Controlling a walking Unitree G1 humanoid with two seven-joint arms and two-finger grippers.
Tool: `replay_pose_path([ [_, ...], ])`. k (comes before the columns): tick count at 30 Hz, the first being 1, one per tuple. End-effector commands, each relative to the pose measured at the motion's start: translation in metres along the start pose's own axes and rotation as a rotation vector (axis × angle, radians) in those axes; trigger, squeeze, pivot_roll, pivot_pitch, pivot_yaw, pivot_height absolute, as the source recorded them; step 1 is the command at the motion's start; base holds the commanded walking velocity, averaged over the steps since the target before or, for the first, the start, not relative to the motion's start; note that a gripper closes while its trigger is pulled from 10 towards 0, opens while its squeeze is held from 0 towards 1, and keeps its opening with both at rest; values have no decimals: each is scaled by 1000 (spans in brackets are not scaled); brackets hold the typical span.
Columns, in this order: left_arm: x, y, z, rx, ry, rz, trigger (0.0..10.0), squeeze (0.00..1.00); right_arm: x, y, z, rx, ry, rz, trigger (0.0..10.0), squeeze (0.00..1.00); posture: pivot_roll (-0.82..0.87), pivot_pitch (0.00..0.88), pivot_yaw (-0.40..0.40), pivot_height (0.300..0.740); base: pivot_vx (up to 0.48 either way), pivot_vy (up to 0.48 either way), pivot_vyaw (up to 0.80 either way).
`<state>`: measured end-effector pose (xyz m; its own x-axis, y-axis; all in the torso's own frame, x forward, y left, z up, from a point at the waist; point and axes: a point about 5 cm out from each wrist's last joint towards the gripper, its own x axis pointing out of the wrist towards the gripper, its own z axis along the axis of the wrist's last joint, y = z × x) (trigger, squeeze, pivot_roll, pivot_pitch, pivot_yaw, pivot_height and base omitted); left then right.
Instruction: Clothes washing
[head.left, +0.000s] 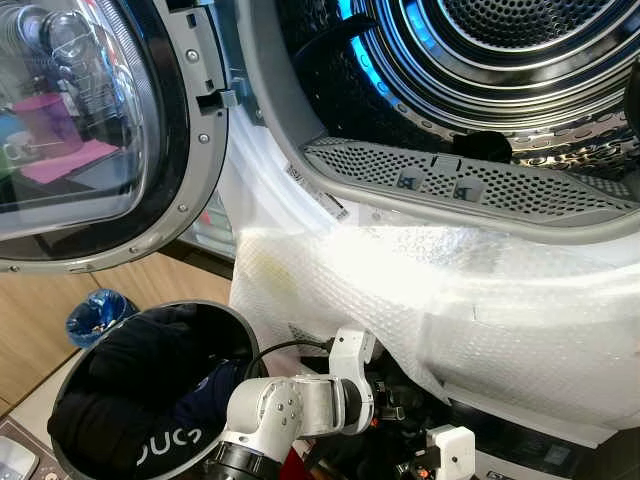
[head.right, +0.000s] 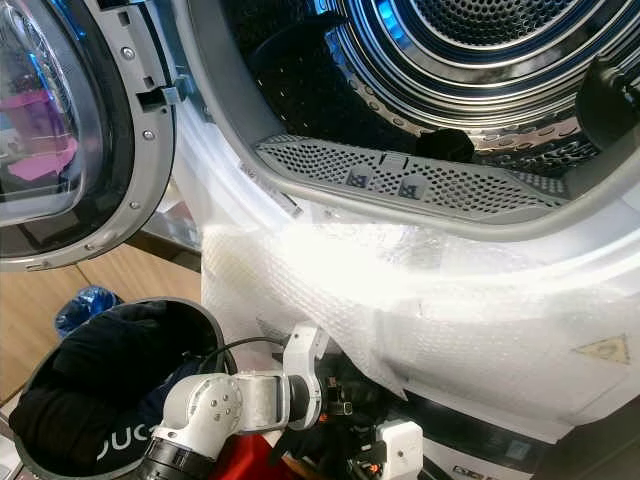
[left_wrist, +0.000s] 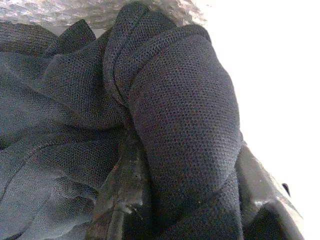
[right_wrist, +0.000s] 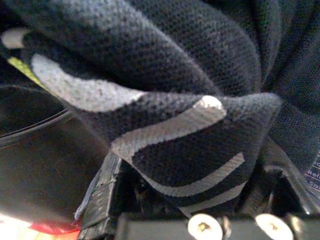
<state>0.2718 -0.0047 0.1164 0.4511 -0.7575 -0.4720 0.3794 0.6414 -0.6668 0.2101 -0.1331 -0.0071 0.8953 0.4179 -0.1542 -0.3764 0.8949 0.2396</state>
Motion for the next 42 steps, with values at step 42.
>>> replay_pose_path([
  [42,13,-89,-4,-16,38,-380,118,0,5,9,-3,33,17,16,0,0,-40,23,116,740,0,0,0],
])
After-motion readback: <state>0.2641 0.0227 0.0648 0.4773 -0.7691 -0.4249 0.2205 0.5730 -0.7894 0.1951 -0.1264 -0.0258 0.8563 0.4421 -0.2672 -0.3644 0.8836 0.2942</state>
